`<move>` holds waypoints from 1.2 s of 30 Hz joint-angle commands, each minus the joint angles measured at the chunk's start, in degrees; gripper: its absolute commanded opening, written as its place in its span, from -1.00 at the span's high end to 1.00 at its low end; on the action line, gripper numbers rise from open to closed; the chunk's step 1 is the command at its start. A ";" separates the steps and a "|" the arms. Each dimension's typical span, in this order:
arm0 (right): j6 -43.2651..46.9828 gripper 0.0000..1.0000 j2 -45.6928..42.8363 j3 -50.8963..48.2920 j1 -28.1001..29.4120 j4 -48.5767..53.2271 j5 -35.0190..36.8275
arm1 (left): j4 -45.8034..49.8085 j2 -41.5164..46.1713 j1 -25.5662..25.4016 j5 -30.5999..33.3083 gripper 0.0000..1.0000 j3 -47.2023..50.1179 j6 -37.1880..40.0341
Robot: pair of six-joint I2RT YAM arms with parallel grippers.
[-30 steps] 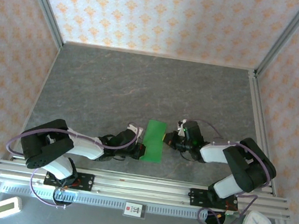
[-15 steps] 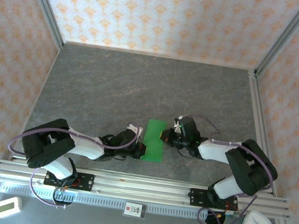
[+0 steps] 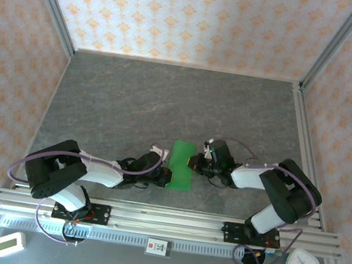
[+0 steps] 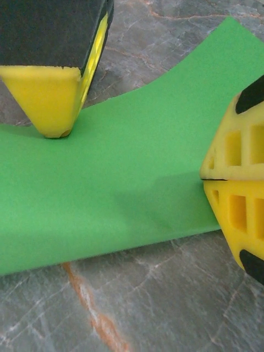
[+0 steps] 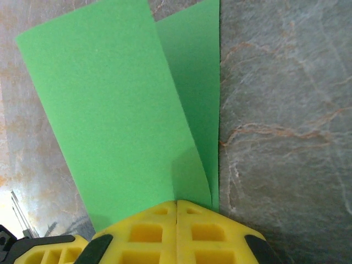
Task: Fold a paper plane with a square sheet of paper (pick it up from the middle)
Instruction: First fold the square sheet of paper in half at the center of the table.
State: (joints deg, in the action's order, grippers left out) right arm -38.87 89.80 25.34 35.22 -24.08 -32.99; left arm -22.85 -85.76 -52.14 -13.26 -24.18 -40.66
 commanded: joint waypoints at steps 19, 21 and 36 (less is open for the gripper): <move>3.45 1.00 5.39 -2.32 0.43 7.02 9.59 | 7.25 -5.15 9.79 -1.73 1.00 -17.13 11.16; 3.42 1.00 5.30 -2.28 0.48 7.13 9.54 | 6.19 -6.52 9.86 -1.40 1.00 -16.54 11.35; 4.16 1.00 6.01 -2.75 0.47 7.42 9.64 | -3.60 -12.33 10.23 1.32 1.00 -8.52 7.73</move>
State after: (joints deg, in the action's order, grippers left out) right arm -37.17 90.54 25.21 35.33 -24.03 -32.56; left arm -25.58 -97.34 -42.22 -13.08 -34.33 -31.97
